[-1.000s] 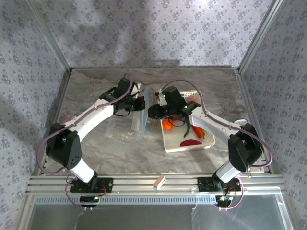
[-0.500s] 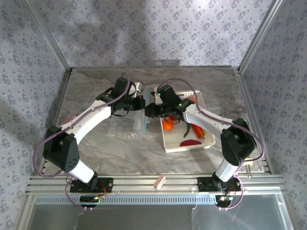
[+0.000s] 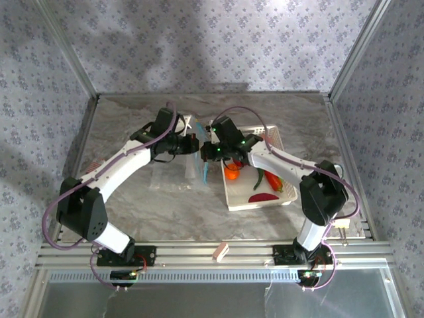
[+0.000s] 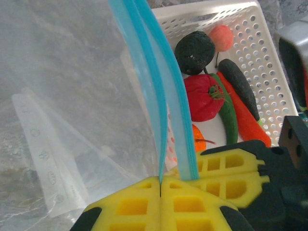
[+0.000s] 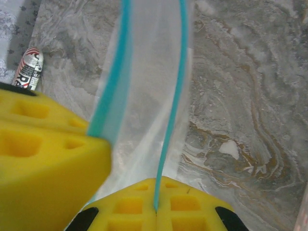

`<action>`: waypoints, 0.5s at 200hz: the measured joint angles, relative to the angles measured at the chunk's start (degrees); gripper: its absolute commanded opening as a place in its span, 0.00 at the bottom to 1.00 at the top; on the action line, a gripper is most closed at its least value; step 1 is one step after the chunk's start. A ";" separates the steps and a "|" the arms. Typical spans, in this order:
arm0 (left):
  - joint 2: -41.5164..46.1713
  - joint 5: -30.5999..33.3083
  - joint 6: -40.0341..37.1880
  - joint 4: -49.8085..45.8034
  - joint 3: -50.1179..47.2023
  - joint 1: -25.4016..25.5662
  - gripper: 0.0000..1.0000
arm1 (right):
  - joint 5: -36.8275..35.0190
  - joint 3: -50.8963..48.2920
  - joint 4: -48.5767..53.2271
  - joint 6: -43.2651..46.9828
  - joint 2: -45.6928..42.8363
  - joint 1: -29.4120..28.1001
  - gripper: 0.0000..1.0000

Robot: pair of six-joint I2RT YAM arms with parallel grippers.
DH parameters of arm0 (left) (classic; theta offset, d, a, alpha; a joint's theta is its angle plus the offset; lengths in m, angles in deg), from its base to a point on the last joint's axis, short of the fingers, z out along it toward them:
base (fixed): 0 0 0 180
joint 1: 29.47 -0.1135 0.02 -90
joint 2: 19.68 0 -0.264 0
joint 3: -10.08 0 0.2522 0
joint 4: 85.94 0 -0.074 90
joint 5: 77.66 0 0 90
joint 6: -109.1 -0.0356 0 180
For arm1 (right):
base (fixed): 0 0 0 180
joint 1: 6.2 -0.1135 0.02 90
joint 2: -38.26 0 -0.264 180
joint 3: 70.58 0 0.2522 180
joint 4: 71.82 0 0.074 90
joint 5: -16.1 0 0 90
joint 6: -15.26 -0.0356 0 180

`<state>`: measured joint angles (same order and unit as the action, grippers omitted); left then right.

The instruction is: Place the food in the zip-top bag and seal the zipper

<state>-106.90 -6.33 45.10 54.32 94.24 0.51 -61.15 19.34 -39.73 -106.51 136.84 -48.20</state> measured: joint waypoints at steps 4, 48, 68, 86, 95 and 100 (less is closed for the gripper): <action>0.04 0.00 0.00 -0.09 -0.07 0.00 0.10 | -0.24 0.02 0.09 0.00 0.00 -0.20 0.03; 1.40 1.46 -0.68 -2.43 -0.28 -0.15 0.21 | -2.08 0.02 0.13 -0.87 -0.35 -0.81 0.02; 2.69 1.81 -0.68 -3.39 -0.63 -0.13 0.21 | -2.62 0.02 0.11 -1.29 -0.70 -0.85 0.02; 3.32 1.99 -0.66 -3.45 -0.92 -0.13 0.21 | -2.93 0.02 0.07 -1.66 -0.85 -0.85 0.02; 3.32 1.99 -0.66 -3.43 -1.03 -0.15 0.21 | -2.93 0.02 0.07 -1.79 -0.87 -0.92 0.02; 3.32 1.97 -0.63 -3.41 -1.16 -0.13 0.21 | -2.93 0.02 0.04 -1.90 -0.87 -0.96 0.02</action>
<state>-103.58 -4.37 44.47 50.92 93.08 0.37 -64.08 19.36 -39.69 -108.41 135.97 -49.16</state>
